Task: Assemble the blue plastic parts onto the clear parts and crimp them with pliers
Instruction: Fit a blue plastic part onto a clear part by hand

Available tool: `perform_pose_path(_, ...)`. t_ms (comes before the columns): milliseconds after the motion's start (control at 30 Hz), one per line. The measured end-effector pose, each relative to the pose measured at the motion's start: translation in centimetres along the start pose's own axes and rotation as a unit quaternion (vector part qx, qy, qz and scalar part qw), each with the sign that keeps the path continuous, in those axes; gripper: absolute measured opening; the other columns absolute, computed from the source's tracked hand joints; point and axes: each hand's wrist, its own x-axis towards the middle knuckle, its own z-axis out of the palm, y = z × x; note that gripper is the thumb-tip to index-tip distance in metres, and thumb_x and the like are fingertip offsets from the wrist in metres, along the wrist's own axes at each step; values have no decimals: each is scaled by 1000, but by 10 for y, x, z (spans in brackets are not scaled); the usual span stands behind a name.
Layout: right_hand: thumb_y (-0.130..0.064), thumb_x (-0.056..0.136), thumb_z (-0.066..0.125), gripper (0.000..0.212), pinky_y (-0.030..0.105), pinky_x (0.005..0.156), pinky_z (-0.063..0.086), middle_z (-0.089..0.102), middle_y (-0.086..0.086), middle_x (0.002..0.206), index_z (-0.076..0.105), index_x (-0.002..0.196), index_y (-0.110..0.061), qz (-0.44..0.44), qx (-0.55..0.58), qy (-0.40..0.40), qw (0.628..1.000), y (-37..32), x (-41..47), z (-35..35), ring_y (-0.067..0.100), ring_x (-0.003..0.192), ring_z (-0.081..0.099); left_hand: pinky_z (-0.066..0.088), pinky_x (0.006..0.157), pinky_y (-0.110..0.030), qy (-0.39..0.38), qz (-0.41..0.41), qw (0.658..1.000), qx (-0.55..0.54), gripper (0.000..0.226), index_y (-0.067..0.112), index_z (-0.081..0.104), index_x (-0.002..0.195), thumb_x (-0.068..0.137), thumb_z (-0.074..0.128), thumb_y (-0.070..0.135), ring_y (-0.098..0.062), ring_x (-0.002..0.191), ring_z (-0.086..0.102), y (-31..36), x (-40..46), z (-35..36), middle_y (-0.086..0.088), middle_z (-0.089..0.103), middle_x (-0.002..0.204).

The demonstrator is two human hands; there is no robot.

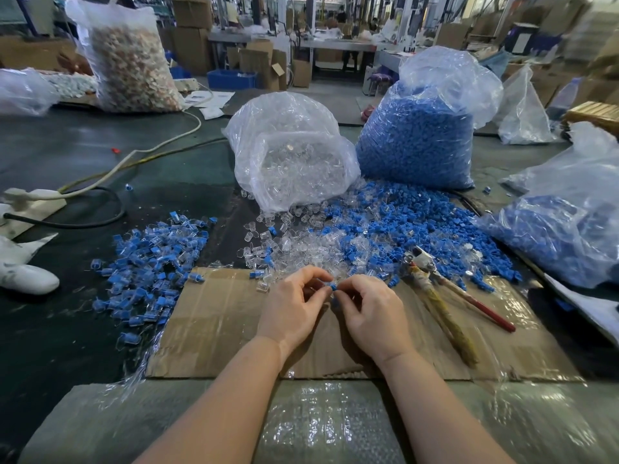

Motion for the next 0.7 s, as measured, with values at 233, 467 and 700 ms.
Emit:
perform_pose_path(233, -18, 82, 67, 5, 28, 73, 40, 67, 1, 84, 67, 85, -14, -4, -11, -5, 1000, -1, -2, 0, 21, 83, 59, 48, 72, -12, 12, 3, 1000, 11, 30, 36, 60, 78, 82, 67, 7, -1, 71, 62, -4, 1, 0, 13, 66, 76)
perform_pose_path(467, -24, 85, 65, 10, 31, 71, 43, 66, 0, 81, 66, 83, -14, -5, -10, -1, 1000, -2, -2, 1, 21, 80, 59, 46, 69, -9, 17, 5, 1000, 8, 25, 34, 62, 79, 82, 67, 9, 5, 69, 59, -4, 1, -1, 14, 66, 74)
perform_pose_path(700, -23, 84, 66, 10, 34, 71, 46, 67, 1, 81, 66, 83, -13, -14, -10, 1, 1000, -3, -2, 0, 21, 80, 60, 44, 68, -6, 19, 7, 1000, 11, 17, 26, 65, 83, 83, 67, 9, 7, 70, 57, -3, 1, -2, 14, 65, 75)
